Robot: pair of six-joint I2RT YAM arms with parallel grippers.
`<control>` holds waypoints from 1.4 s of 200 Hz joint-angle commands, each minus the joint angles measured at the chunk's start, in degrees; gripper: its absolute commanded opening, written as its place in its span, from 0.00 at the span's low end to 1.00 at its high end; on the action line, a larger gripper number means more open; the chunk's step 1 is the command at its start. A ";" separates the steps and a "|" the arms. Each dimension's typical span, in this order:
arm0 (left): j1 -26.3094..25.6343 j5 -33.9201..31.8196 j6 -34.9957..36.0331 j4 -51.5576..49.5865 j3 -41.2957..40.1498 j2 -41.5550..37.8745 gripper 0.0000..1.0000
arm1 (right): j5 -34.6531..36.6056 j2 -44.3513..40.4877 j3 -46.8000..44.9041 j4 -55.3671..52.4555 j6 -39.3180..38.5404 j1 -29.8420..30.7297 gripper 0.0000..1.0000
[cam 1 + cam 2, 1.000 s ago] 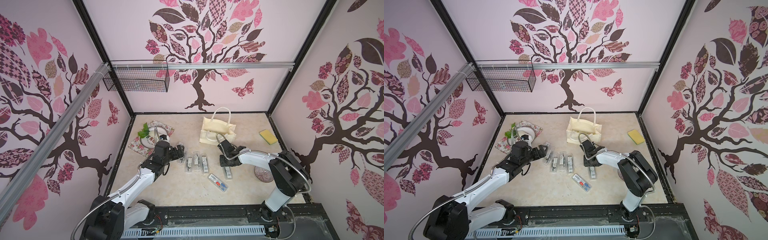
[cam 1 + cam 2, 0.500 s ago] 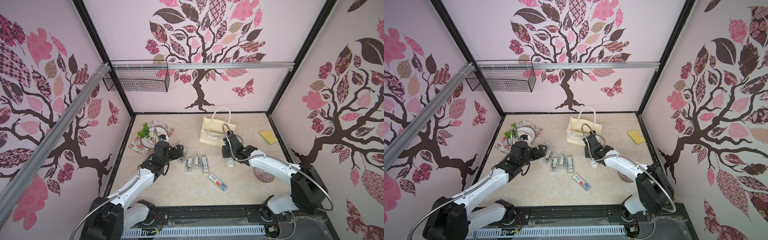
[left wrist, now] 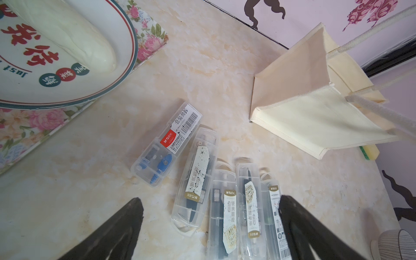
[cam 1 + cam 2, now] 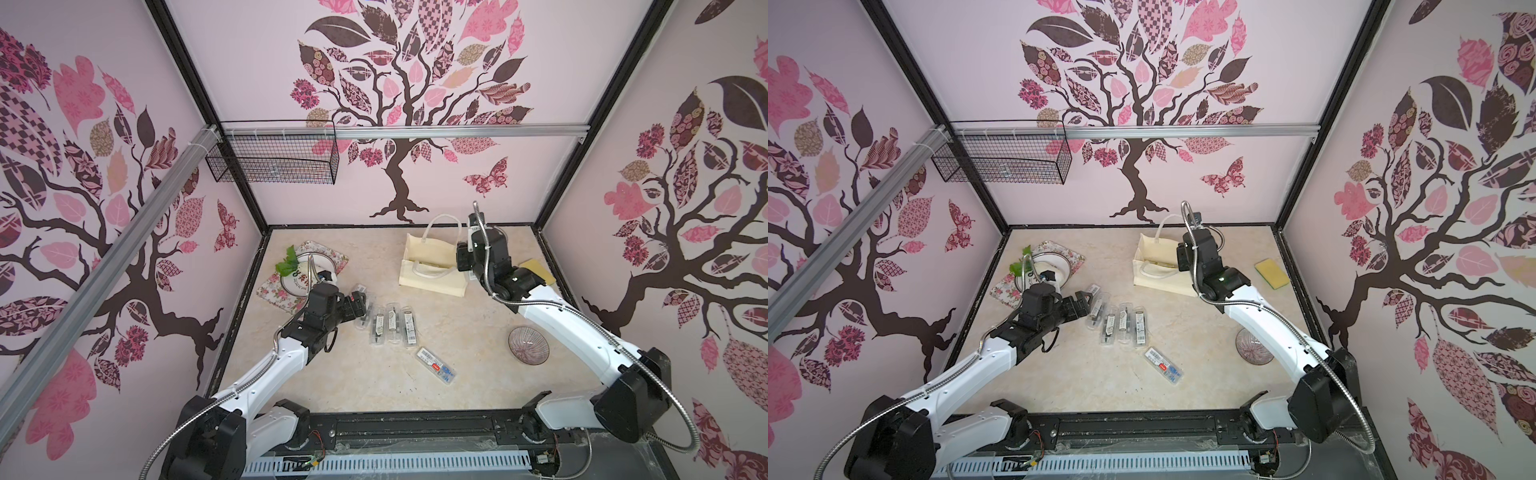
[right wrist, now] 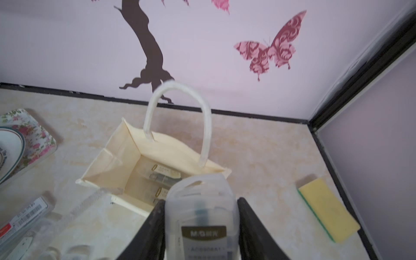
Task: Put the compass set into the canvas bag
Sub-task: Pick up the compass set at the center of the board, then place the compass set in the canvas bag.
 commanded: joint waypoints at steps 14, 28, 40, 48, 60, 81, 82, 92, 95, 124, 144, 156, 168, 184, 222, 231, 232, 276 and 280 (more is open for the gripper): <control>-0.24 -2.18 1.27 -0.72 -0.14 -2.19 0.97 | -6.07 9.52 11.10 6.08 -12.44 -2.94 0.17; -0.24 -2.65 1.57 -1.16 -0.04 -2.67 0.97 | -8.66 13.42 14.56 6.81 -15.23 -3.02 0.17; -0.24 -3.02 1.65 -1.47 -0.07 -3.08 0.97 | -10.73 16.34 16.86 7.42 -17.03 -3.01 0.17; -0.18 -3.16 1.65 -1.62 -0.12 -3.20 0.97 | -11.99 18.06 17.97 7.91 -17.99 -3.01 0.17; -0.24 -3.35 1.68 -1.82 -0.09 -3.49 0.97 | -13.93 19.97 18.43 9.58 -18.91 -3.01 0.17; -0.24 -3.56 1.77 -2.45 0.07 -3.73 0.97 | -17.39 22.40 18.43 11.66 -19.60 -3.02 0.17; -0.24 -3.60 1.84 -2.50 0.06 -3.77 0.97 | -17.54 22.47 18.43 11.71 -19.59 -3.01 0.17; -0.23 -3.93 1.89 -2.85 0.04 -3.79 0.97 | -19.44 23.26 18.20 11.98 -19.55 -3.01 0.17; -0.23 -3.99 1.87 -2.85 0.00 -3.86 0.97 | -19.93 23.44 17.94 12.14 -19.50 -3.01 0.17; -0.19 -4.20 1.65 -2.95 0.03 -3.62 0.97 | -23.02 25.95 15.74 12.80 -20.43 -3.02 0.17; -0.17 -4.08 1.68 -3.22 0.31 -3.07 0.97 | -23.22 28.53 14.83 11.53 -21.18 -3.01 0.17; -0.23 -3.98 1.68 -3.26 0.42 -2.89 0.97 | -22.76 30.26 14.59 10.49 -21.81 -3.01 0.17; -0.21 -3.93 1.64 -3.31 0.44 -2.86 0.97 | -22.36 32.28 14.68 8.76 -22.80 -3.01 0.17; -0.23 -4.06 1.69 -3.43 0.33 -2.98 0.97 | -22.24 34.83 15.69 5.31 -23.59 -3.01 0.18; -0.17 -4.51 1.86 -3.18 0.13 -2.68 0.97 | -24.01 39.02 17.94 -1.84 -25.42 -2.99 0.19; -0.20 -4.51 1.83 -3.25 0.26 -2.53 0.97 | -24.09 40.56 19.79 -4.43 -25.82 -2.99 0.20; -0.22 -4.52 1.86 -3.25 0.28 -2.47 0.97 | -24.09 40.82 19.99 -4.73 -25.87 -3.00 0.20; -0.15 -4.47 2.21 -3.30 0.04 -2.83 0.97 | -24.05 47.58 26.45 -11.81 -26.86 -3.01 0.23; -0.18 -4.55 2.21 -3.41 -0.01 -2.99 0.97 | -23.86 47.91 26.47 -11.60 -26.81 -3.00 0.24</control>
